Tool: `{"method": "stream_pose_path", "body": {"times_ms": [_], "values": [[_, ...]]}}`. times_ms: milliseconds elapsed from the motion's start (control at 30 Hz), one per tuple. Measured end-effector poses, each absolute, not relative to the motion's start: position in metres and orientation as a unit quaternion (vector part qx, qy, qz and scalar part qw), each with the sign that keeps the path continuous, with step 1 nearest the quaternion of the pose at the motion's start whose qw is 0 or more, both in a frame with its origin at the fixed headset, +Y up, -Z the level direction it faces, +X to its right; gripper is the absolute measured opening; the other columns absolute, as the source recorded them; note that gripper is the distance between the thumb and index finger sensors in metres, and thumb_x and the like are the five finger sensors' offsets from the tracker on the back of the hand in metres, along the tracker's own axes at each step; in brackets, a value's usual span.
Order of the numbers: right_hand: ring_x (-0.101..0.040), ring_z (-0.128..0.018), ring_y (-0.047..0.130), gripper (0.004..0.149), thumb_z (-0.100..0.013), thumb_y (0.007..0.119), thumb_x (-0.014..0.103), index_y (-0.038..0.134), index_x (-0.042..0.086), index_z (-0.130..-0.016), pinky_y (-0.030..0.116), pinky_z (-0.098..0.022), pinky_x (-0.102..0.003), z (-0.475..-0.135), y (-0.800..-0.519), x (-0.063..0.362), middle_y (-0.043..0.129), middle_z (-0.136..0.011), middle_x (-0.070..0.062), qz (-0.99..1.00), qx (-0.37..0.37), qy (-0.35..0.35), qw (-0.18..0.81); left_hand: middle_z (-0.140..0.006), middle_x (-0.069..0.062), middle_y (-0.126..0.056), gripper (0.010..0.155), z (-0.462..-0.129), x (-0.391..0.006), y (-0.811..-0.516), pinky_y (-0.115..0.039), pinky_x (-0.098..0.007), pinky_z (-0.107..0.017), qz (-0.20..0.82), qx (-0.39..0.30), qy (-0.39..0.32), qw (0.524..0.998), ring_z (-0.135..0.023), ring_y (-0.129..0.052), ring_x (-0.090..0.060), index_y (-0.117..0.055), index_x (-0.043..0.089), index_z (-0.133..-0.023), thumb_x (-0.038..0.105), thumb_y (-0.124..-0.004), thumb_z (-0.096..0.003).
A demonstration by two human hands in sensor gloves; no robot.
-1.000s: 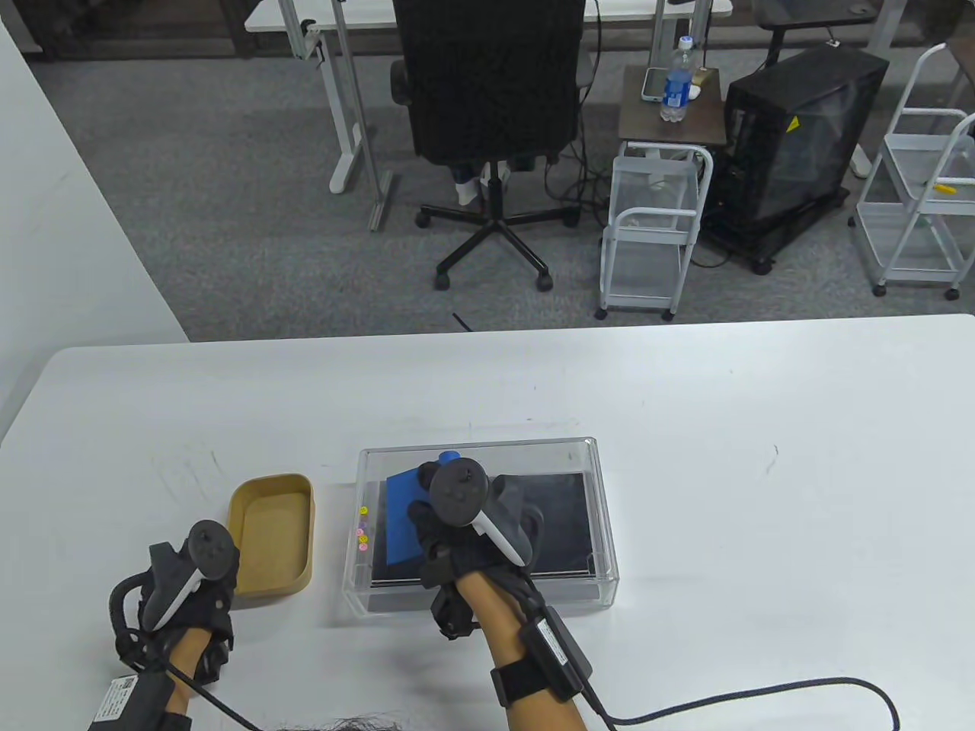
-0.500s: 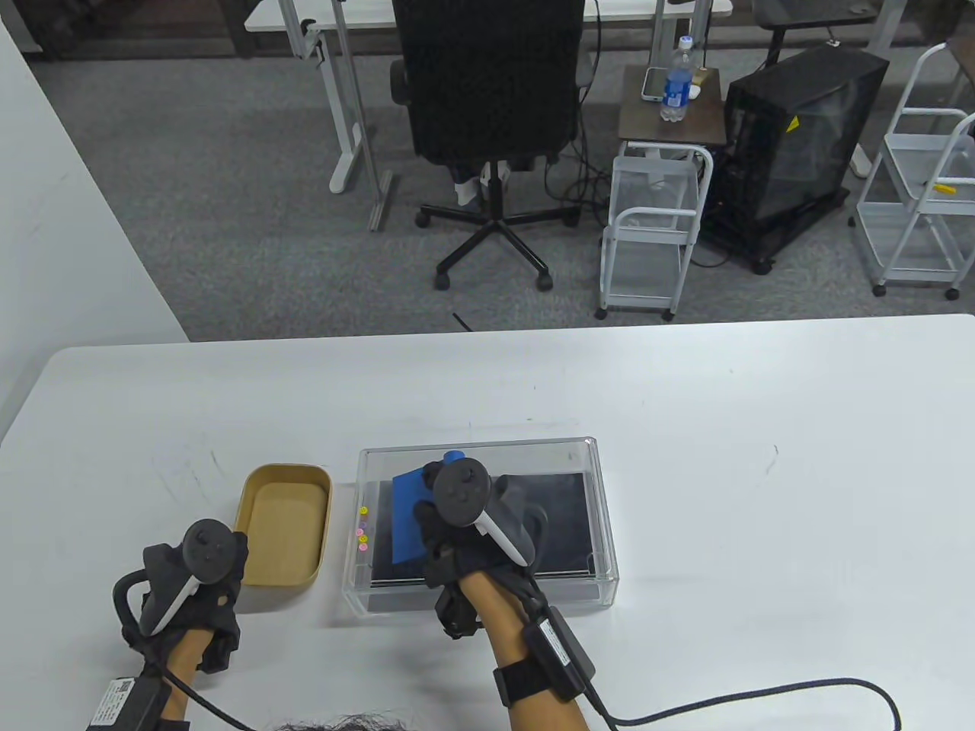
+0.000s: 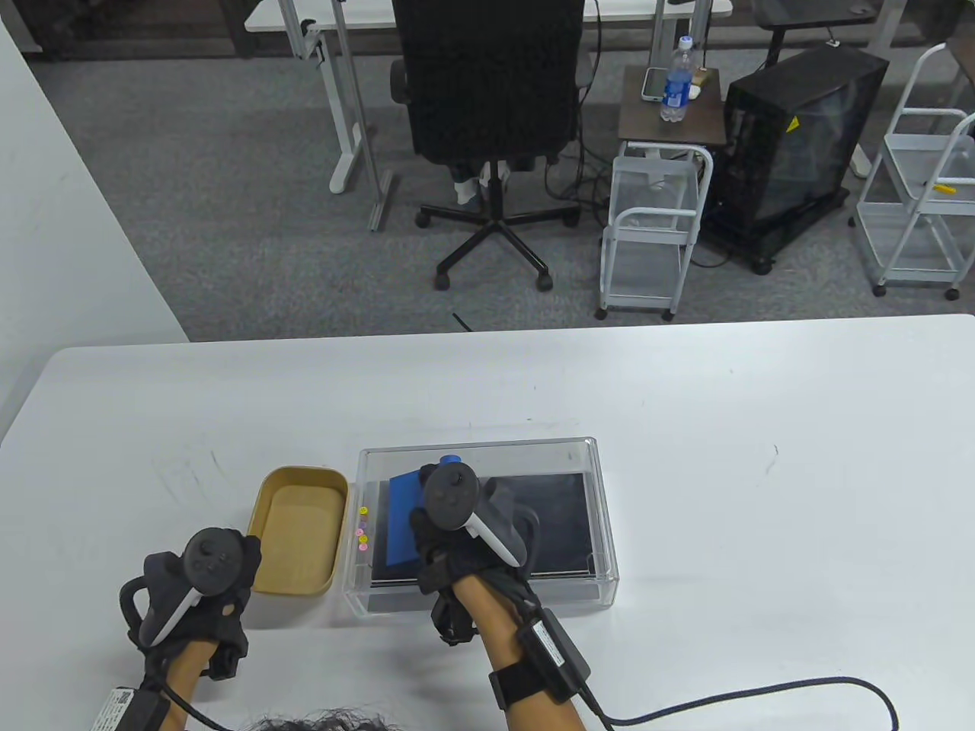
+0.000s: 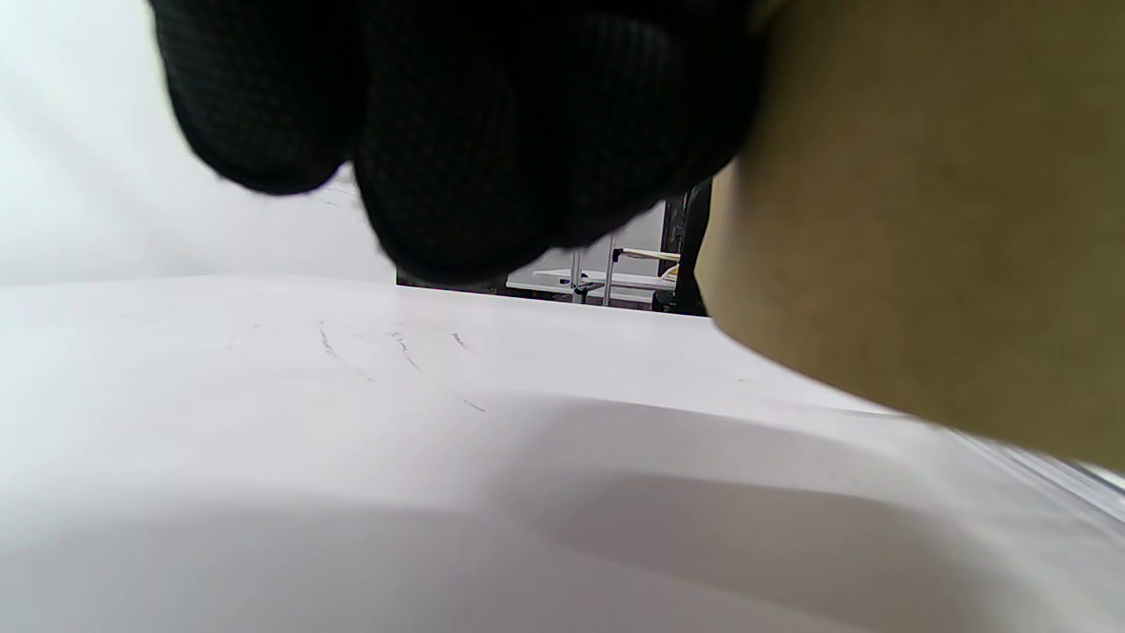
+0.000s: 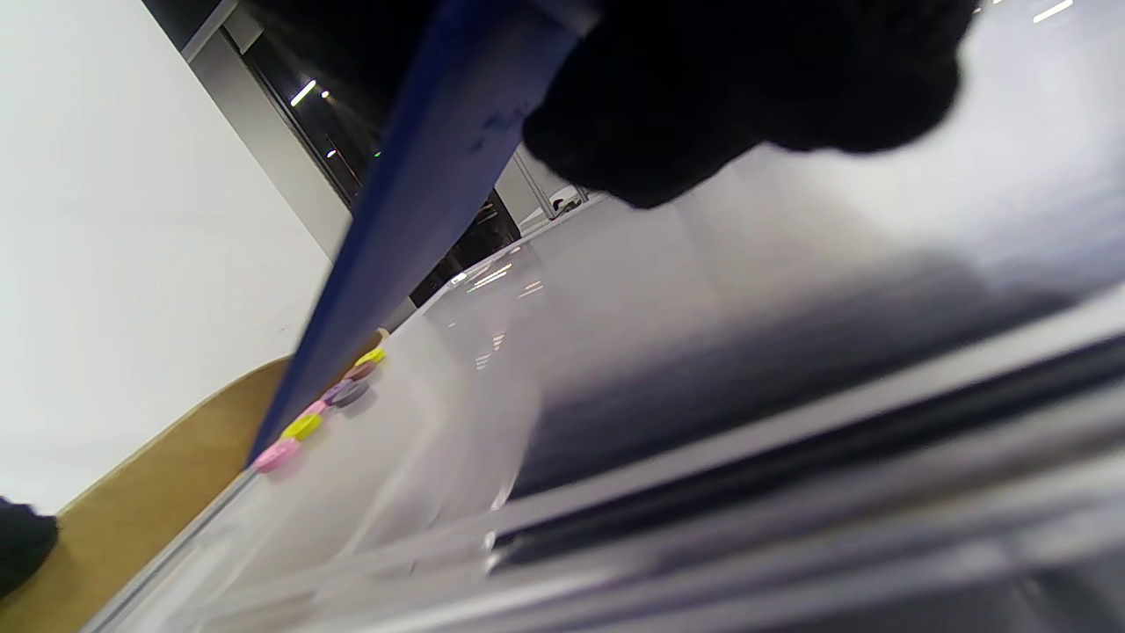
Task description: Scrape buttons from drawer organizer into bento box
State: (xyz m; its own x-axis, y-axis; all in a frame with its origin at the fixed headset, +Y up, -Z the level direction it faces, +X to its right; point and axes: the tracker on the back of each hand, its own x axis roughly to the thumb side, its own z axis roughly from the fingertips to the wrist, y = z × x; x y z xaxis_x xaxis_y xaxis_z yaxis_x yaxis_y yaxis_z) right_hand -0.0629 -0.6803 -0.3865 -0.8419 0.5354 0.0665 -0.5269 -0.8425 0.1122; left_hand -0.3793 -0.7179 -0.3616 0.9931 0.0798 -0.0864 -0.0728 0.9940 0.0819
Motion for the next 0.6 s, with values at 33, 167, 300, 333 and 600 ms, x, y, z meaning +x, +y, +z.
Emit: {"method": "stream_pose_path", "body": {"times_ms": [33,167,300,333,600], "values": [[-0.018,-0.043,0.095,0.058,-0.057,0.076,0.034,0.05,0.021,-0.106,0.09,-0.02,-0.025,-0.386,-0.68,-0.064,0.061,-0.095,-0.034,0.958,0.049,0.049,0.278,-0.06,0.002,-0.1,0.04,-0.361,-0.378,-0.718,-0.084,-0.051,-0.053,0.035,0.04,0.044,0.998,-0.051,-0.104,-0.02,-0.089,0.021,-0.074,0.048,-0.065,-0.0577],[-0.019,-0.043,0.096,0.059,-0.057,0.076,0.034,0.048,0.02,-0.107,0.091,-0.02,-0.025,-0.386,-0.682,-0.066,0.062,-0.096,-0.036,0.958,0.053,0.058,0.274,-0.058,0.002,-0.099,0.04,-0.361,-0.375,-0.719,-0.084,-0.05,-0.052,0.034,0.039,0.039,0.998,-0.05,-0.104,-0.019,-0.089,0.02,-0.073,0.048,-0.064,-0.0576],[-0.019,-0.043,0.097,0.063,-0.056,0.077,0.034,0.046,0.018,-0.109,0.092,-0.021,-0.026,-0.385,-0.683,-0.071,0.061,-0.097,-0.037,0.962,0.06,0.068,0.257,-0.055,0.003,-0.1,0.04,-0.36,-0.371,-0.72,-0.085,-0.049,-0.051,0.032,0.037,0.031,0.998,-0.046,-0.104,-0.019,-0.089,0.02,-0.071,0.048,-0.064,-0.0576],[-0.019,-0.043,0.097,0.064,-0.056,0.078,0.034,0.046,0.018,-0.109,0.092,-0.021,-0.025,-0.384,-0.684,-0.074,0.061,-0.097,-0.037,0.964,0.065,0.073,0.247,-0.055,0.003,-0.1,0.04,-0.36,-0.371,-0.72,-0.085,-0.049,-0.051,0.028,0.039,0.029,0.998,-0.046,-0.104,-0.018,-0.089,0.02,-0.071,0.047,-0.064,-0.0576],[-0.018,-0.041,0.097,0.066,-0.056,0.079,0.037,0.045,0.018,-0.109,0.092,-0.019,-0.023,-0.381,-0.688,-0.087,0.063,-0.096,-0.036,0.965,0.075,0.079,0.239,-0.055,0.003,-0.1,0.04,-0.358,-0.369,-0.718,-0.084,-0.049,-0.052,0.016,0.056,0.022,0.998,-0.046,-0.104,-0.019,-0.089,0.02,-0.07,0.048,-0.063,-0.0579]]}}
